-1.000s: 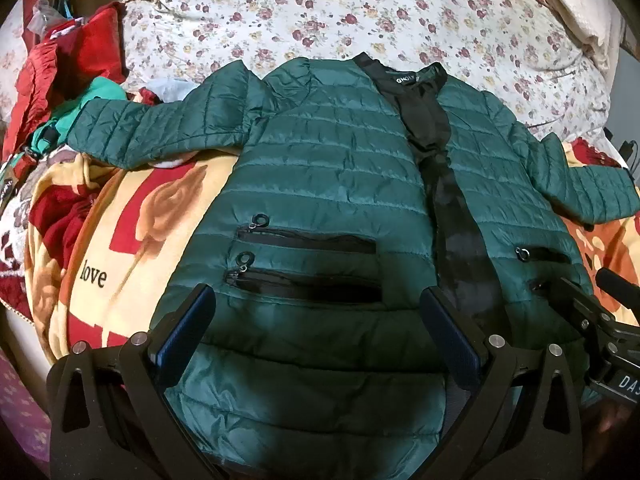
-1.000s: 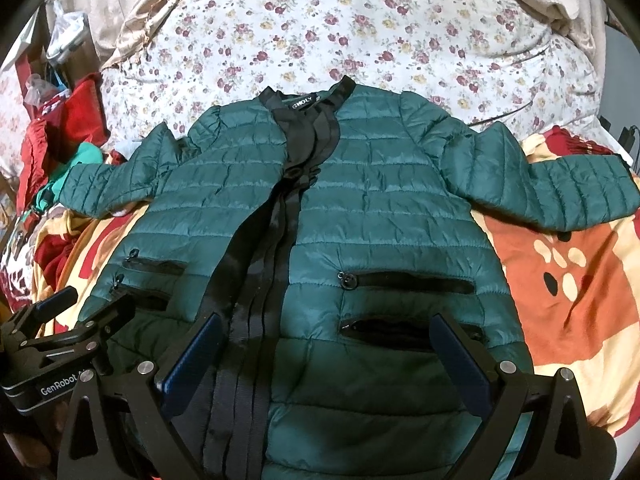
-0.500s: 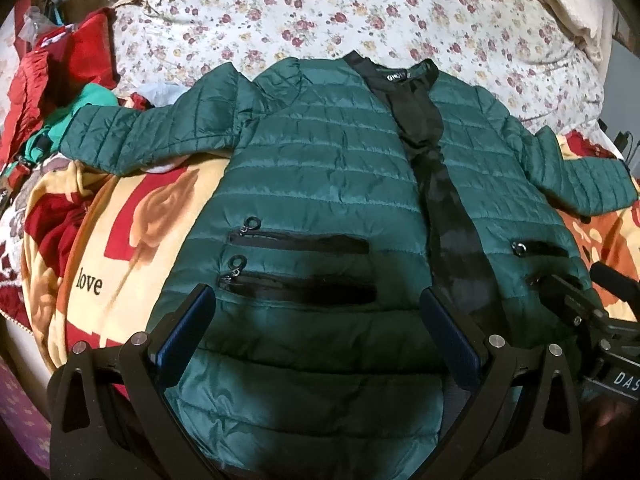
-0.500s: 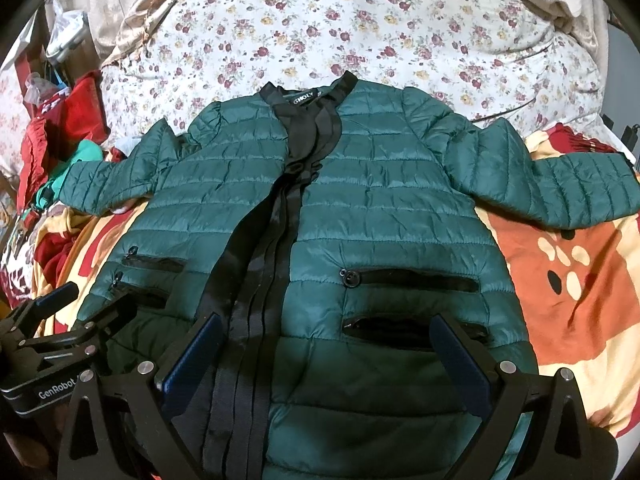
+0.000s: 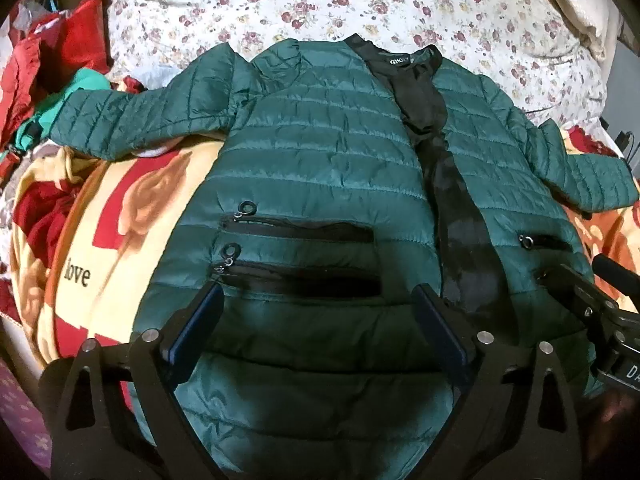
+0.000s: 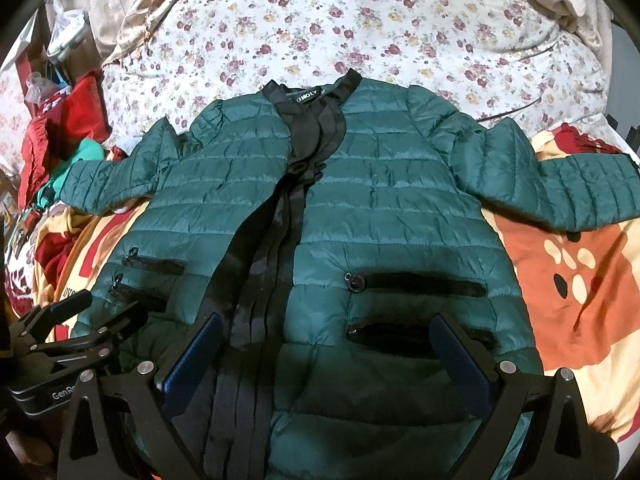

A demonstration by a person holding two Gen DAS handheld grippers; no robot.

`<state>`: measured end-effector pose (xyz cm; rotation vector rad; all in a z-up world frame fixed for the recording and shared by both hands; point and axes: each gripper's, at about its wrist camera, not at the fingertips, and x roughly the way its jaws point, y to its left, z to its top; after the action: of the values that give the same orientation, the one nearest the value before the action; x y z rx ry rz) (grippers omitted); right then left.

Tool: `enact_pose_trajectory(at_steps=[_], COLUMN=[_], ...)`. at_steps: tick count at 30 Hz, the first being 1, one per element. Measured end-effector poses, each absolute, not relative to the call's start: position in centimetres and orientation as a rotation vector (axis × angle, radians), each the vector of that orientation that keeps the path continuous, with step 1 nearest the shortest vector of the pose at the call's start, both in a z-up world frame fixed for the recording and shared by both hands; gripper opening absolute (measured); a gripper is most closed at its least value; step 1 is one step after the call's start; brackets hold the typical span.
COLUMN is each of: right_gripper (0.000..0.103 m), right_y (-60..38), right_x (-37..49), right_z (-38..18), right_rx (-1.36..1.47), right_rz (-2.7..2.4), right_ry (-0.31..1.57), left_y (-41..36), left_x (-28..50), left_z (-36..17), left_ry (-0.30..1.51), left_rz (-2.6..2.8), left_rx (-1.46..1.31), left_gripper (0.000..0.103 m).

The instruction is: Fold large clothes

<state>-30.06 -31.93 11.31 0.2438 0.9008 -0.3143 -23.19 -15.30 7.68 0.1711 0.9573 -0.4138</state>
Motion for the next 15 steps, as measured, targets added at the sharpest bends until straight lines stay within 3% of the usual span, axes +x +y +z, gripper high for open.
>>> enact_pose_trajectory(at_steps=[15], right_gripper=[0.103], right_y=[-33.4], right_x=[-27.0], right_z=[11.9], right_rx=[0.245], right_rz=[-0.291], right_ry=[0.896], left_y=[-15.0], left_x=[-20.5], left_z=[8.4], left_ry=[0.928], left_rz=[-0.359], left_rx=[0.173], left_gripper=[0.095])
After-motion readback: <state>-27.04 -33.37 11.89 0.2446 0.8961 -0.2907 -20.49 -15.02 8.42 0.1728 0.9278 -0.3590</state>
